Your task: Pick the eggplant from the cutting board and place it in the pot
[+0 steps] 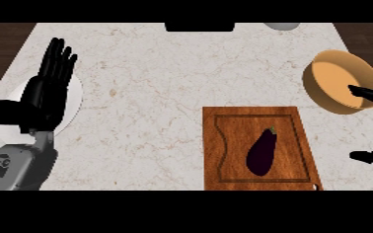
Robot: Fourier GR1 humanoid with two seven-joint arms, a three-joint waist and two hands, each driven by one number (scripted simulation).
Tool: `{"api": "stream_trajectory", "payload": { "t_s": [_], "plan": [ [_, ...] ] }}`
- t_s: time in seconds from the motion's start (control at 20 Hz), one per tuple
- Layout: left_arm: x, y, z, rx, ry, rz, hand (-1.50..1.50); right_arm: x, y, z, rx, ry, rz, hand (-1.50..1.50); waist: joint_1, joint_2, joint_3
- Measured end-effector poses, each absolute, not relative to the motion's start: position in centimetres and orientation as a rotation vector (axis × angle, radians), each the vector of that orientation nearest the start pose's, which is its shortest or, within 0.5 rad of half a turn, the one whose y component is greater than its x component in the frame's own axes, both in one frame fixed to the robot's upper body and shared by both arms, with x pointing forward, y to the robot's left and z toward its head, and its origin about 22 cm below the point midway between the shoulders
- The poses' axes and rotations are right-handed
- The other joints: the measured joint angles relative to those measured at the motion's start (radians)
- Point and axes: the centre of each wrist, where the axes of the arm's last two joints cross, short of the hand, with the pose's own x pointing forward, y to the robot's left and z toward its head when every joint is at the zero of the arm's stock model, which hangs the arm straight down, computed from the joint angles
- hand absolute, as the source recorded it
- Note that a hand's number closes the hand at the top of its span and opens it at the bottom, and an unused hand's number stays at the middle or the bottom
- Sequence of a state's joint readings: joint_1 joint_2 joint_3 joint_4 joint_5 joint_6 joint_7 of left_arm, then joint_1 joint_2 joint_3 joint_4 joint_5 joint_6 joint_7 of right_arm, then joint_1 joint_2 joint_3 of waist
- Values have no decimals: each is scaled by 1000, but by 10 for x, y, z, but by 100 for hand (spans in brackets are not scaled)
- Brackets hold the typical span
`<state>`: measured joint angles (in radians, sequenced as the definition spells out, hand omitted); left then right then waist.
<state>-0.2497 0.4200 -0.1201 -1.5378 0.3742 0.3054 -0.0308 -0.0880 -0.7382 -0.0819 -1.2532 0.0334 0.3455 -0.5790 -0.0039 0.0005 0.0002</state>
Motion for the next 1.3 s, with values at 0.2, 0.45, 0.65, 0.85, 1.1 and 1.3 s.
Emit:
{"api": "stream_trajectory", "payload": {
  "t_s": [0.2, 0.45, 0.65, 0.85, 1.1, 1.3],
  "plan": [
    [295, 271, 82, 119, -1759, 46, 0, 249, -432, 83, -258, -1621, 967, -150, -3, -2, -1],
    [297, 270, 81, 116, -1756, 45, 0, 259, -395, 107, -268, -1473, 1153, -150, 1, -3, -2],
    [302, 275, 80, 110, -1758, 55, 0, 260, -364, 117, -277, -1387, 1219, -150, 0, -2, -2],
    [302, 274, 76, 103, -1761, 52, 0, 266, -335, 119, -288, -1304, 1250, -150, 4, -1, -1],
    [306, 276, 81, 109, -1760, 45, 0, 262, -314, 97, -274, -1207, 1264, -150, 4, -1, -1],
    [304, 273, 80, 103, -1762, 50, 0, 265, -305, 81, -257, -1181, 1270, -150, 4, -1, 0]
  ]
}}
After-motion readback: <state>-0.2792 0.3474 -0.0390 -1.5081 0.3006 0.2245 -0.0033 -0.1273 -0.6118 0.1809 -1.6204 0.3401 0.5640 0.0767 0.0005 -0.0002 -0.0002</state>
